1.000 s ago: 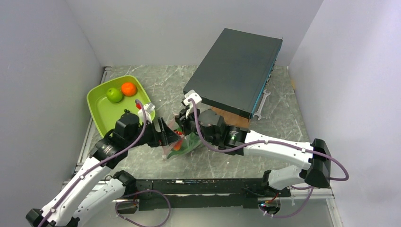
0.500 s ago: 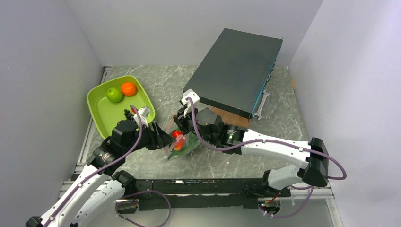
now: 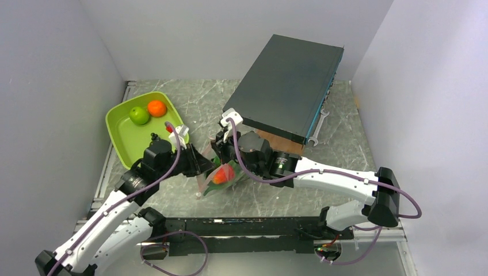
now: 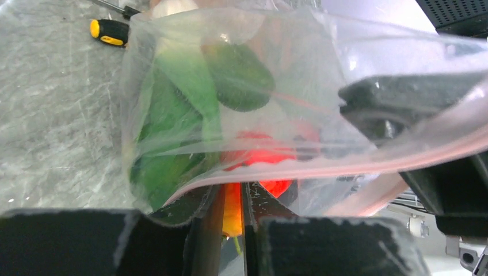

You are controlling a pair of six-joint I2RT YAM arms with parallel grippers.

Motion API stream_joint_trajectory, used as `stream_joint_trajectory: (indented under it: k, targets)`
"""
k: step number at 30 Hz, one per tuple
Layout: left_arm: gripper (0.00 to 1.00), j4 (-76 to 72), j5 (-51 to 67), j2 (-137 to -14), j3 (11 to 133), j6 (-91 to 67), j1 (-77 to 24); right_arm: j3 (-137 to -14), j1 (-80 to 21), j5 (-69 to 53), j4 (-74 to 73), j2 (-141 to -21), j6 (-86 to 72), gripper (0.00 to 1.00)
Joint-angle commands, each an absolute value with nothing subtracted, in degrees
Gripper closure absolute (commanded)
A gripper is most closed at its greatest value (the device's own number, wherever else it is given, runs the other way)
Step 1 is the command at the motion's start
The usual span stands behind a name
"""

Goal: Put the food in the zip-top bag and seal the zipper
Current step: Place the fake fruit in the zipper food storage bag.

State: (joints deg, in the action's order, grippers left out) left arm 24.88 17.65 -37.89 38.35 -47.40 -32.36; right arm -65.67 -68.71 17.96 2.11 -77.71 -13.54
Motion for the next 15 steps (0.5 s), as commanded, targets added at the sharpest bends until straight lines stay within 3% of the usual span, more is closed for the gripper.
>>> stream_joint_trajectory:
  k: [1, 7, 15]
  targets:
    - [0.80, 17.78, 21.10, -41.39, 41.76, -48.78, -33.30, -69.22, -68.82, 17.76, 4.75, -77.46, -14.58, 1.00]
    - [0.70, 19.09, 20.90, -44.10, 45.87, -47.55, -34.40, -68.54, -68.85, 18.35, 4.70, -77.07, -14.68, 1.00]
    - [0.59, 30.11, 18.33, -36.96, 46.41, -44.47, -34.44, -67.99, -68.69, 20.12, 3.78, -75.44, -14.22, 1.00]
